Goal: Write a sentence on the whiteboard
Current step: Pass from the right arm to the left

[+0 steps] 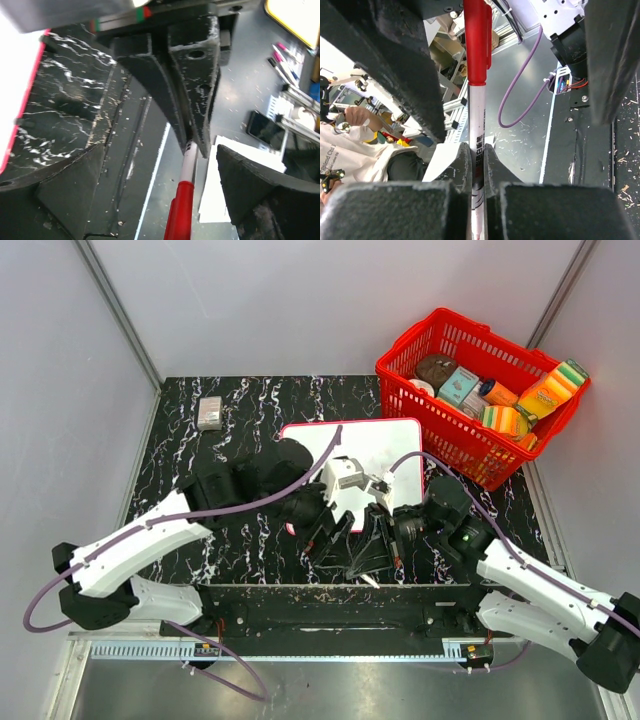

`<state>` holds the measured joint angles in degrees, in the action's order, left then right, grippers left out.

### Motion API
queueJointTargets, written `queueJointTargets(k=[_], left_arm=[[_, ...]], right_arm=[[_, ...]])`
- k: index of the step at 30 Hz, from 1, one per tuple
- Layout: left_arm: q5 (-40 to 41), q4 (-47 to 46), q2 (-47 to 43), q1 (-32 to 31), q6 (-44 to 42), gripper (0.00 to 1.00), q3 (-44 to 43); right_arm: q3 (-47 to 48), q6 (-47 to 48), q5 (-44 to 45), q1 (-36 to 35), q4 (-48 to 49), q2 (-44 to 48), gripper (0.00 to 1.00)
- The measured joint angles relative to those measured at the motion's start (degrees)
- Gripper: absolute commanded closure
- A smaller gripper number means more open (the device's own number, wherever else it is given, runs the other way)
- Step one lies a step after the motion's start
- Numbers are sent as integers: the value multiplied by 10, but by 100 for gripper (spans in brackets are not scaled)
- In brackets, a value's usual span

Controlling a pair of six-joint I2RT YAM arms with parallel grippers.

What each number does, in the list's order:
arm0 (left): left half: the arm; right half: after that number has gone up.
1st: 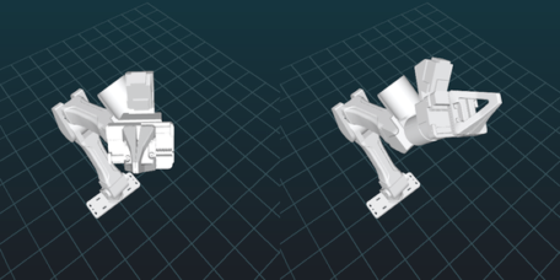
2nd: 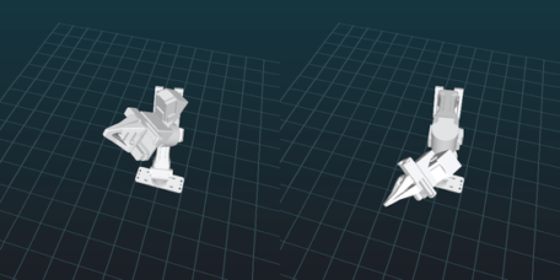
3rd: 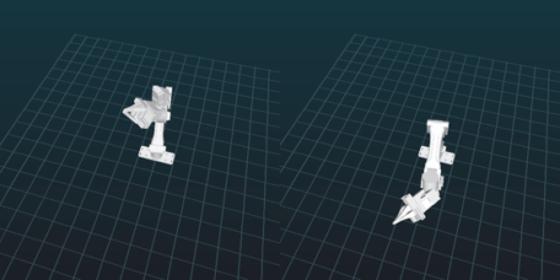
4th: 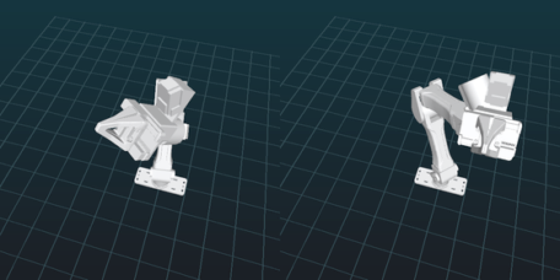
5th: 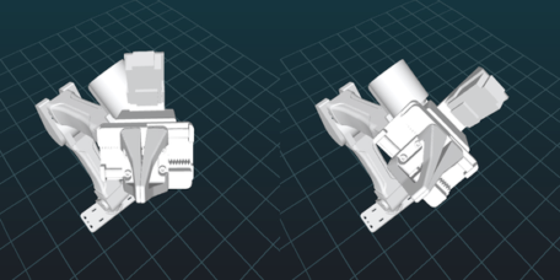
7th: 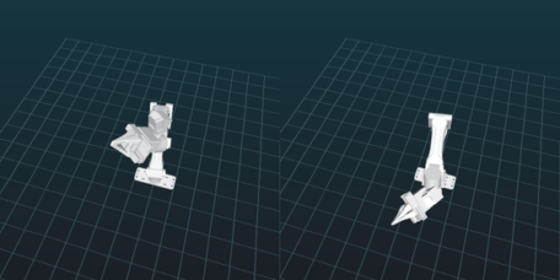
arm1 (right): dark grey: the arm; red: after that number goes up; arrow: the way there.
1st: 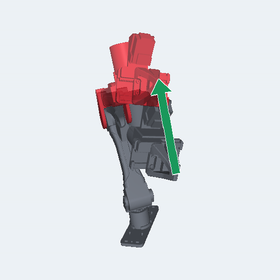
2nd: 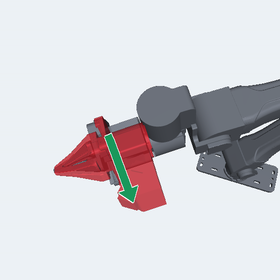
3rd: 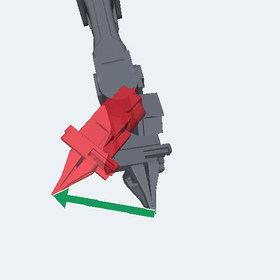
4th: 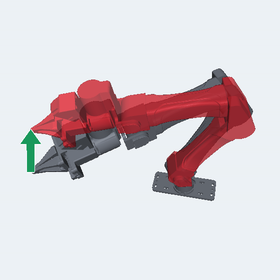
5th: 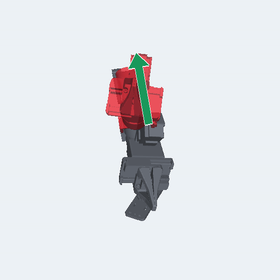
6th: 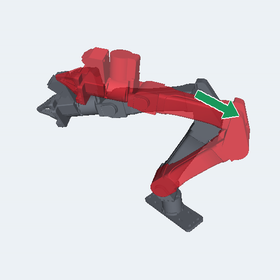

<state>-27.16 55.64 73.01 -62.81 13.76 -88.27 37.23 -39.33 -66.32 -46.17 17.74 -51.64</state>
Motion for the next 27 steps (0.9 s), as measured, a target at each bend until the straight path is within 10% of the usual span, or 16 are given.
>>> queueJointTargets(k=[17, 27], left_arm=[[397, -108, -325, 1, 109, 1, 83], [372, -243, -287, 1, 193, 6, 264]], right_arm=[[11, 50, 200, -1, -137, 2, 100], [8, -3, 515, -2, -151, 122, 100]])
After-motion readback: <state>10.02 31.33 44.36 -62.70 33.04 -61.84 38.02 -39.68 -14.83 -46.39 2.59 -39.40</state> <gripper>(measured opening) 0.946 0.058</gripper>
